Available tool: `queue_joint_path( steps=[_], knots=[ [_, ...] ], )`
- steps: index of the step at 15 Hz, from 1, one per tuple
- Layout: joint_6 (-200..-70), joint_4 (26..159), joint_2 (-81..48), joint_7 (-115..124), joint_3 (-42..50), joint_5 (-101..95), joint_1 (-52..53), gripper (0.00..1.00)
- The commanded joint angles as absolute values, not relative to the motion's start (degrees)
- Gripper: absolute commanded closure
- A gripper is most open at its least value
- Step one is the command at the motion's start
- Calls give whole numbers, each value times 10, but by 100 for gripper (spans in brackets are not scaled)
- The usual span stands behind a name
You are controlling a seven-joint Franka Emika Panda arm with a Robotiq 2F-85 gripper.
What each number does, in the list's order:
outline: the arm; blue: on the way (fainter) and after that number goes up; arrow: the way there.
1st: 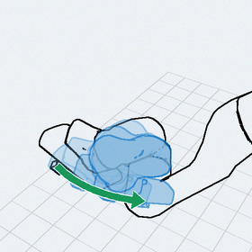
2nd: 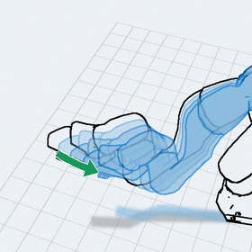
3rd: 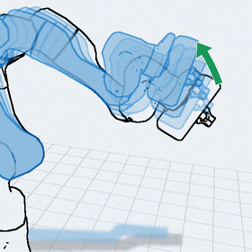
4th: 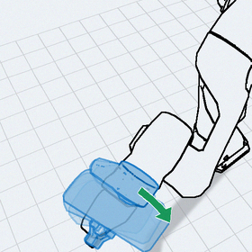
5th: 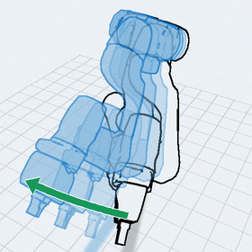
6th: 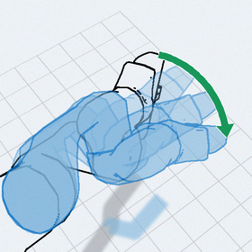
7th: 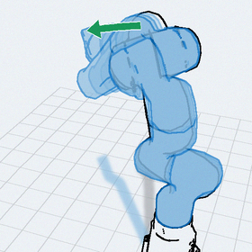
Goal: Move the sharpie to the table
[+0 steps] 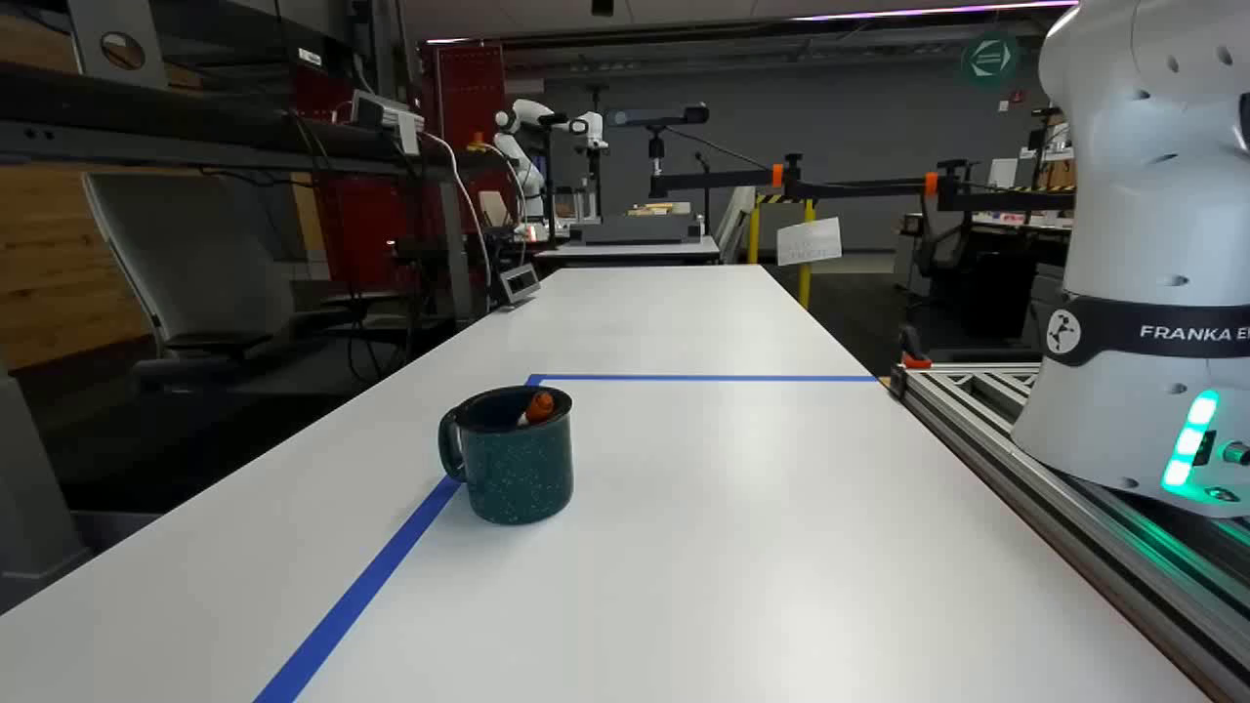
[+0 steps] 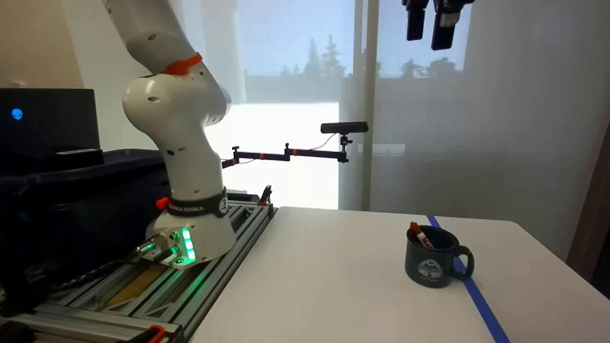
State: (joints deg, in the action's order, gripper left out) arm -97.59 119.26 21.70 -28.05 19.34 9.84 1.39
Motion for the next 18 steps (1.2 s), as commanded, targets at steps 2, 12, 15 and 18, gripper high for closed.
queue_joint_path(
  steps=[2,12,15,18],
  knots=[
    [-973,1190,213,-287,176,106,-8,0],
    [-1040,1238,178,-169,146,137,-31,0],
    [-1076,1256,150,-80,123,150,-40,0],
    [-1095,1261,119,5,103,163,-45,0]
  ],
)
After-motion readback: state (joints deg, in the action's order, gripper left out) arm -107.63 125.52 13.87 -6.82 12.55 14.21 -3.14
